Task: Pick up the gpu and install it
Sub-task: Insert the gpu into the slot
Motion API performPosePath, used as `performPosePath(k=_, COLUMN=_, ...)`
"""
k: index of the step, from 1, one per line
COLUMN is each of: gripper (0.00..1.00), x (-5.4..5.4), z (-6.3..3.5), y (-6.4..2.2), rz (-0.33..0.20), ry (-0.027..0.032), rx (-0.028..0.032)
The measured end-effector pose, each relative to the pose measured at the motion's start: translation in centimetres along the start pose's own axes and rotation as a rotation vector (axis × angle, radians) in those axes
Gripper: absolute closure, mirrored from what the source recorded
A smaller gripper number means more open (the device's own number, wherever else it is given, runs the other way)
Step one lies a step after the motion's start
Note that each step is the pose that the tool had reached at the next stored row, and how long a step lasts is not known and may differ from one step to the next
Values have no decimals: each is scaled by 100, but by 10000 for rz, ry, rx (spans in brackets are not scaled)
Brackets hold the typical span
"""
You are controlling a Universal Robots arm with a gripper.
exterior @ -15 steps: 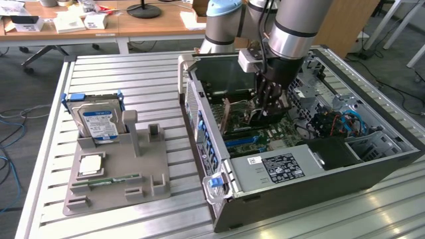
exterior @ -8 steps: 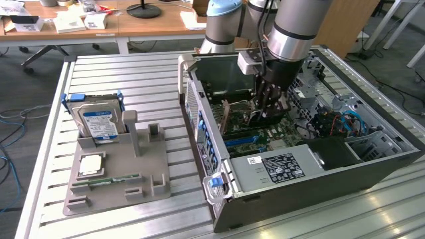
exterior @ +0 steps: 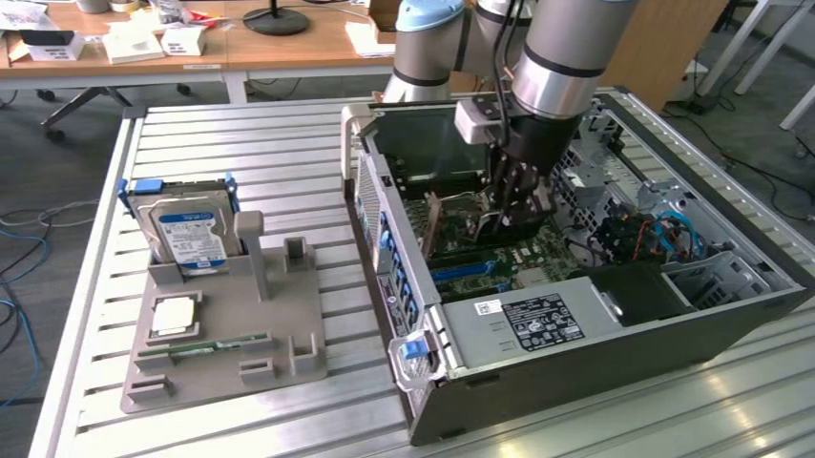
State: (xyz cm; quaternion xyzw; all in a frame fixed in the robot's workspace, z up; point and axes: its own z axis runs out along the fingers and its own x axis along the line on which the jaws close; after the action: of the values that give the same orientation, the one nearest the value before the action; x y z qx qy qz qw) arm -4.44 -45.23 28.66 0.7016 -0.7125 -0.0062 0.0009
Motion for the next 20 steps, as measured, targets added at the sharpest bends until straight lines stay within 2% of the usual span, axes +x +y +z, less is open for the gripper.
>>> performPosePath(k=9, gripper=73, x=20, z=76, y=6, rz=-1, ry=-1, rx=0)
performPosePath(k=13, gripper=73, x=20, z=80, y=8, rz=1, ry=1, rx=-1)
performPosePath(k=20, gripper=73, x=21, z=95, y=64, rz=1, ry=-1, rx=1)
